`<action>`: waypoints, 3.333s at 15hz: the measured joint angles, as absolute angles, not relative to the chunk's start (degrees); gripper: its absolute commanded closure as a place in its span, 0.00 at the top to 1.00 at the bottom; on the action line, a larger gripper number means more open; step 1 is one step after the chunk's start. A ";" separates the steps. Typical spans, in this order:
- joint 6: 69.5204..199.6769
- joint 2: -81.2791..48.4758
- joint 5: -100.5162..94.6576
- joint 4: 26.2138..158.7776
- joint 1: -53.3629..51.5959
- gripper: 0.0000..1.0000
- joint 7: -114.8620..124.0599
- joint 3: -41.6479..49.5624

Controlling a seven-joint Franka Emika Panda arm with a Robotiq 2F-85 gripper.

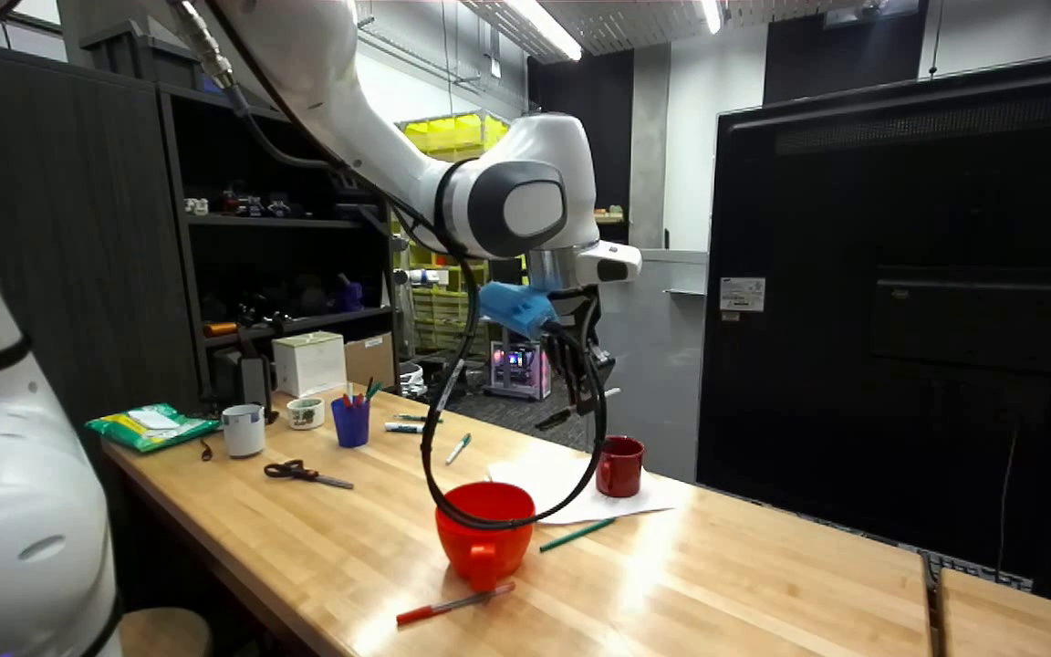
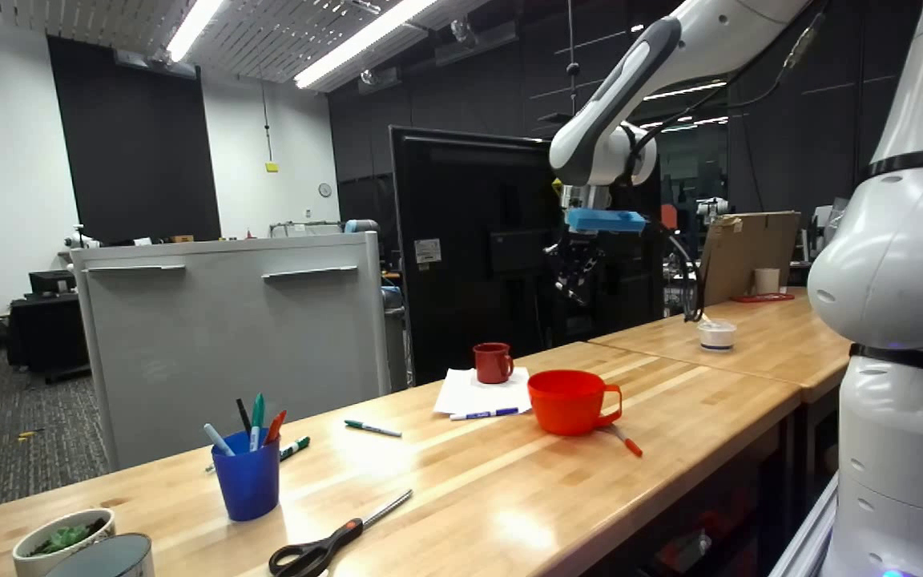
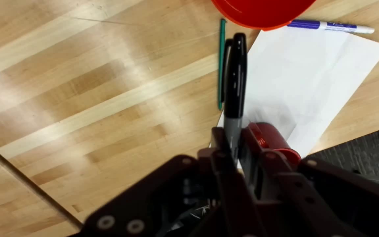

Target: Pick the black marker and move it to the right of the red mug

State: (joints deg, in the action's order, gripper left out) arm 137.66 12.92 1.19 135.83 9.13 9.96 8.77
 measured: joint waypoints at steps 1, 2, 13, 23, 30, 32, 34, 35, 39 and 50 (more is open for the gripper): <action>138.05 12.95 1.75 136.54 9.41 0.03 9.96 9.19; 138.40 12.96 2.38 137.24 9.69 0.03 9.95 9.65; 140.64 12.06 6.20 143.73 12.44 0.14 9.77 13.90; 140.64 11.37 6.20 143.98 12.66 0.14 9.77 14.08; 140.51 10.03 6.20 143.74 12.65 0.03 9.78 14.05; 140.47 8.28 6.20 143.18 12.66 0.03 9.81 14.05; 140.47 5.99 6.21 142.29 12.66 0.03 9.81 14.06; 140.49 4.62 6.29 141.66 12.65 0.03 9.78 14.06; 140.71 -1.42 6.33 138.50 12.66 0.03 9.73 14.09; 140.77 -17.57 9.24 128.82 13.64 0.40 9.56 14.09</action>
State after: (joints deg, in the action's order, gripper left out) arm 140.77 -17.57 9.24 128.82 13.64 9.56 14.09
